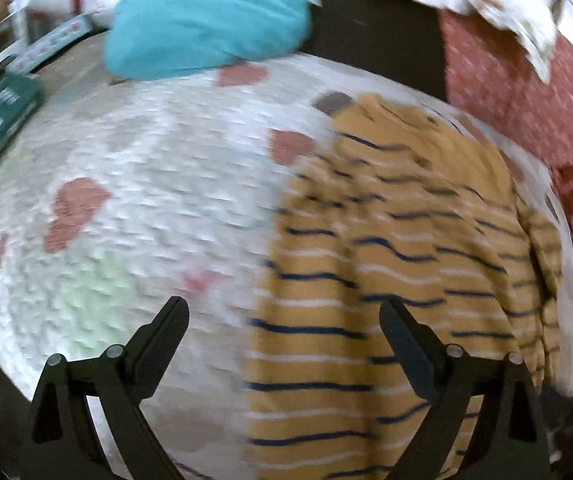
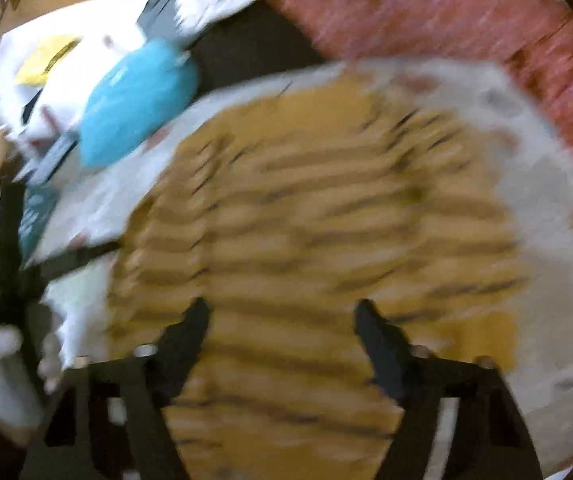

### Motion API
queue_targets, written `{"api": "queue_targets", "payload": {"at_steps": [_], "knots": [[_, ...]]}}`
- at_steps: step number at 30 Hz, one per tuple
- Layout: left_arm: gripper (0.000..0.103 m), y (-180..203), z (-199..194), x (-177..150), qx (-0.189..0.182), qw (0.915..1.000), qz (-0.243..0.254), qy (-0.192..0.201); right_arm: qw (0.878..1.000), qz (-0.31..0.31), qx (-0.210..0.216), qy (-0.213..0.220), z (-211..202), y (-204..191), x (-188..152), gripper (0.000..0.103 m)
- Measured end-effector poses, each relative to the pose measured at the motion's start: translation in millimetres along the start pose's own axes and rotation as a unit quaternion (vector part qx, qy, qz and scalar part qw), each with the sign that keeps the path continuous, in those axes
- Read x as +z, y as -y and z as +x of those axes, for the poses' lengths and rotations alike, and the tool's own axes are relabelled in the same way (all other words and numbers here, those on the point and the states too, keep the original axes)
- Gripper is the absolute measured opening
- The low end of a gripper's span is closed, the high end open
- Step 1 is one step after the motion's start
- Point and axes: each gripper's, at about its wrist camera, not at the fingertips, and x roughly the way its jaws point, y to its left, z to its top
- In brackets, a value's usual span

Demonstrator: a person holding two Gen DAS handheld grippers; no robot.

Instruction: Fold small clothes

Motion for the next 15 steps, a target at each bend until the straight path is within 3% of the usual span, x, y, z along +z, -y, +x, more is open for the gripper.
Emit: {"api": "queue_targets", "payload": {"at_steps": [1,6,12,13,15], "knots": [[0.096,-8,-2,2,0.009,0.9999,-0.007,0.003,1.000,-0.004,0.014,-0.024,15,-9,-5,0.055],[0.096,-42,-8,2,0.021,0.9990,-0.038,0.014,0.996,-0.040,0.039,-0.065,55,-45,-18,0.051],[0.096,-60,-11,3,0.009,0.9977,-0.066,0.011,0.994,-0.070,0.006,-0.082,74,-66,-22,0.049],[0.096,-63,-13,4,0.010,0.9974,-0.070,0.016,0.994,-0.066,0.011,-0.084,73,-66,-22,0.029],[0.096,-72,-19,6,0.018,0.9964,-0.078,0.028,0.993,-0.063,0.025,-0.093,72,-73,-20,0.008]]}}
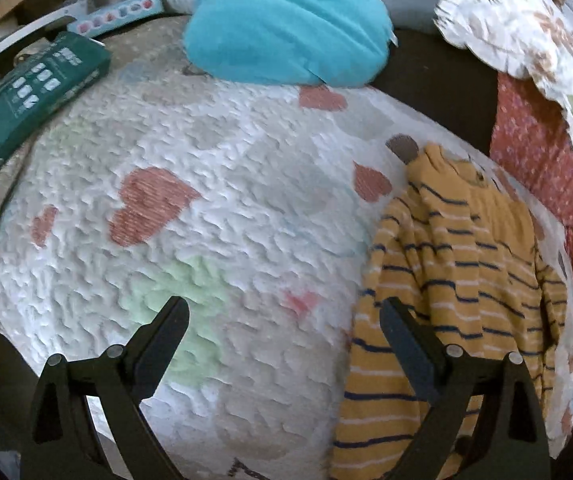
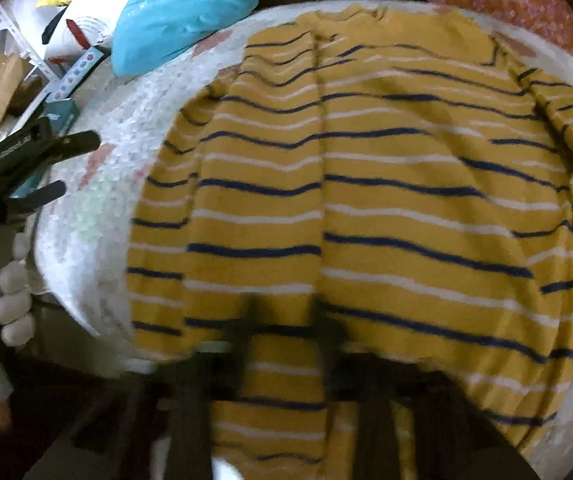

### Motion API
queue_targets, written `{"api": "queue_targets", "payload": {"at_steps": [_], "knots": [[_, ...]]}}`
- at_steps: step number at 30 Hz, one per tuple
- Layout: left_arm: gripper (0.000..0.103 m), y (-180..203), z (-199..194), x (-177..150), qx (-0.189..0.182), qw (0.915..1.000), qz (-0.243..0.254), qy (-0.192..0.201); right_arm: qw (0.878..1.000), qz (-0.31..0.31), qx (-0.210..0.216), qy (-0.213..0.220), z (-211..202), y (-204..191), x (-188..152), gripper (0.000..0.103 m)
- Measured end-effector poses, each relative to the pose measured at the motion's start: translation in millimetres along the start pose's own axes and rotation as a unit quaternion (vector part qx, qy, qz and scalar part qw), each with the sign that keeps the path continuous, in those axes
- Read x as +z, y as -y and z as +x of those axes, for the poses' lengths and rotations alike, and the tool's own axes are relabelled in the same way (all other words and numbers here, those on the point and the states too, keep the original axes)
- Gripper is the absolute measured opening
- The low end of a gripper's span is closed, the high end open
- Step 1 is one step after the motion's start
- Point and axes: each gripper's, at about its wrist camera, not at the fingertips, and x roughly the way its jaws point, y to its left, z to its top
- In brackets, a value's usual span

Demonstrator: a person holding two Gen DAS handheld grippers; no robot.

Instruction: Fold small clothes

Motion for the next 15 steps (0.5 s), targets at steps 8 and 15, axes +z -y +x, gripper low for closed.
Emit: {"api": "queue_targets", "payload": {"at_steps": [8,15], "knots": [[0.096,-79,-21,15,0.104,0.9878,-0.105,0.049,0.996,-0.066,0.061,0.029,-23,-82,58,0.007],[0.096,-166,-48,6,0.152,0.9598,-0.220,0.084,0.983,-0.125,0.130,0.016,31,-194,139,0.007]]}}
